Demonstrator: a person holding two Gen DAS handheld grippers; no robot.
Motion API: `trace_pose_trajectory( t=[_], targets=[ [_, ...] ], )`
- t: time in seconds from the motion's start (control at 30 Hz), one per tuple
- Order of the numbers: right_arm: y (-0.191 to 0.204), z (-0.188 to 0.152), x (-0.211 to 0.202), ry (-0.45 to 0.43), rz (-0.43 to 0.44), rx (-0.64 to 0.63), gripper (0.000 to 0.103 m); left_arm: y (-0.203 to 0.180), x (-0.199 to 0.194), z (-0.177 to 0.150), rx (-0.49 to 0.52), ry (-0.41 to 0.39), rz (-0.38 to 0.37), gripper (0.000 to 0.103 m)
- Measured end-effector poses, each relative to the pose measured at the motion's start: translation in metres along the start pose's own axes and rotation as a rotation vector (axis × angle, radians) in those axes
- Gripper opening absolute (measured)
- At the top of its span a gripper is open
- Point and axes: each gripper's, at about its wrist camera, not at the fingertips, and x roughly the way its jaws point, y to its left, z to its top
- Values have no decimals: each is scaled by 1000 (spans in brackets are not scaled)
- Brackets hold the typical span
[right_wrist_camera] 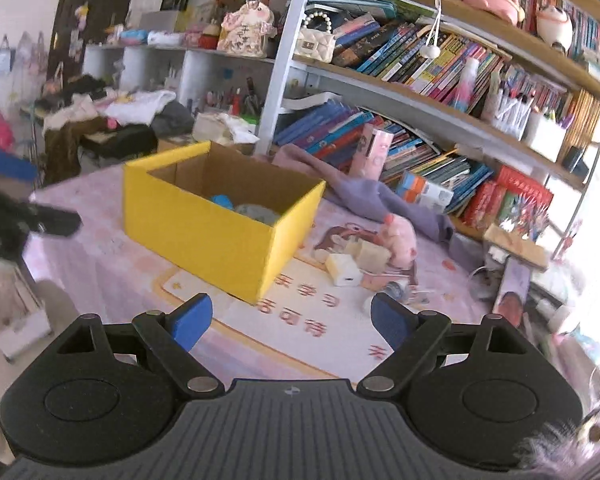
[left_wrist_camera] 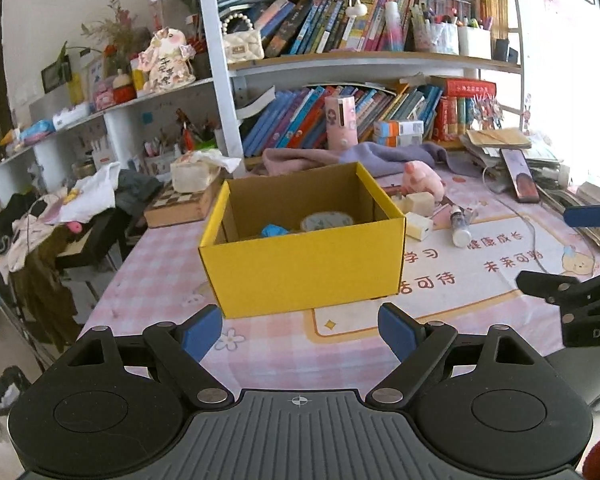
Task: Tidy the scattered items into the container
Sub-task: 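Withdraw both tools from the box back over the table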
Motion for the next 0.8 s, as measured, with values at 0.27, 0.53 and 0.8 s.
trace_pose_trajectory(
  t=[0.27, 0.53, 0.8],
  targets=[
    [-10, -14, 0, 66, -33, 177, 87, -14, 9, -12, 6, 48, -50, 87],
    [-14, -23, 0, 89, -67, 237, 87, -19, 11, -18, -17, 72, -62, 87],
    [-17, -26, -2, 104, -75, 227, 87, -29, 17, -17, -14, 82, -94, 87]
  ],
)
